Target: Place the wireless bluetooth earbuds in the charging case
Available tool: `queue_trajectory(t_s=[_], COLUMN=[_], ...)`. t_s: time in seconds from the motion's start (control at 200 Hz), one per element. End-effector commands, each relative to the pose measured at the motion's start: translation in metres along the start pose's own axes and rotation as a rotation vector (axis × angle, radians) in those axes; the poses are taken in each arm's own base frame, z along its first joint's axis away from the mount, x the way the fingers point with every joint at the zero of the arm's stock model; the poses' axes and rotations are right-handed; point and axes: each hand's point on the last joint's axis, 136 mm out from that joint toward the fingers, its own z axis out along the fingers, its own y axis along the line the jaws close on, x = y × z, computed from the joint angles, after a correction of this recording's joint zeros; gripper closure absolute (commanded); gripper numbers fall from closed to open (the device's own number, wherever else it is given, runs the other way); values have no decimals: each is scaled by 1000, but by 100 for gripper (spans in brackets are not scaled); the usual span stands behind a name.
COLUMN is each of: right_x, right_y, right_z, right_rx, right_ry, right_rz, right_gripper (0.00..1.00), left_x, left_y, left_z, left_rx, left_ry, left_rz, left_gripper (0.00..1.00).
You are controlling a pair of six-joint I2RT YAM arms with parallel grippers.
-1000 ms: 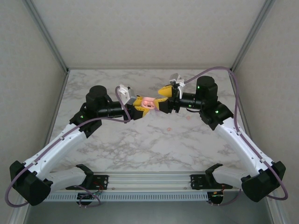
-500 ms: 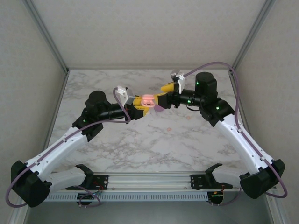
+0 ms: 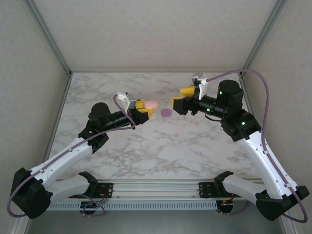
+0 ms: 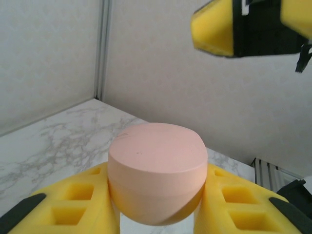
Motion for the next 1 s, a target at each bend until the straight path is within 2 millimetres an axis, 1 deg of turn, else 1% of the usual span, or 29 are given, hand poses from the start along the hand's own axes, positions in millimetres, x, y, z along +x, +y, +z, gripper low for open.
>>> queue_trajectory(t_s=[0.0, 0.045, 0.09, 0.125, 0.19, 0.27, 0.355, 0.496, 0.646, 0.751, 0.836, 0.911, 0.996], right_x=[22, 19, 17, 16, 11, 6, 3, 5, 16, 22, 21, 18, 17], right_y=[-13, -13, -15, -7, 10, 14, 19, 27, 29, 31, 34, 38, 42], right_z=[15, 20, 28, 35, 46, 54, 61, 65, 71, 76, 78, 80, 80], right_rx=[18, 7, 3, -57, -191, -249, -305, -370, -395, -424, -460, -495, -520], right_ry=[107, 113, 120, 137, 176, 203, 224, 287, 346, 367, 375, 377, 388], right_rz=[122, 216, 352, 442, 557, 711, 808, 865, 897, 911, 913, 919, 921], right_gripper=[23, 23, 22, 22, 23, 23, 24, 30, 32, 36, 41, 49, 51], left_x=[-25, -26, -27, -28, -29, -33, -38, -41, -47, -50, -50, -48, -47], left_y=[-8, -9, -9, -10, -9, -12, -13, -12, -12, -12, -12, -10, -7], left_z=[-5, -4, -4, -3, -1, 0, 1, 3, 3, 4, 5, 7, 9], left_rx=[2, 2, -3, -2, -4, 7, 10, 1, -5, -4, -3, -6, -16], left_ry=[-93, -94, -101, -107, -107, -113, -120, -119, -129, -133, -131, -125, -123], left_rz=[39, 56, 70, 84, 108, 135, 161, 190, 207, 210, 213, 210, 202], left_gripper=[85, 85, 85, 85, 85, 85, 85, 85, 84, 84, 83, 83, 82])
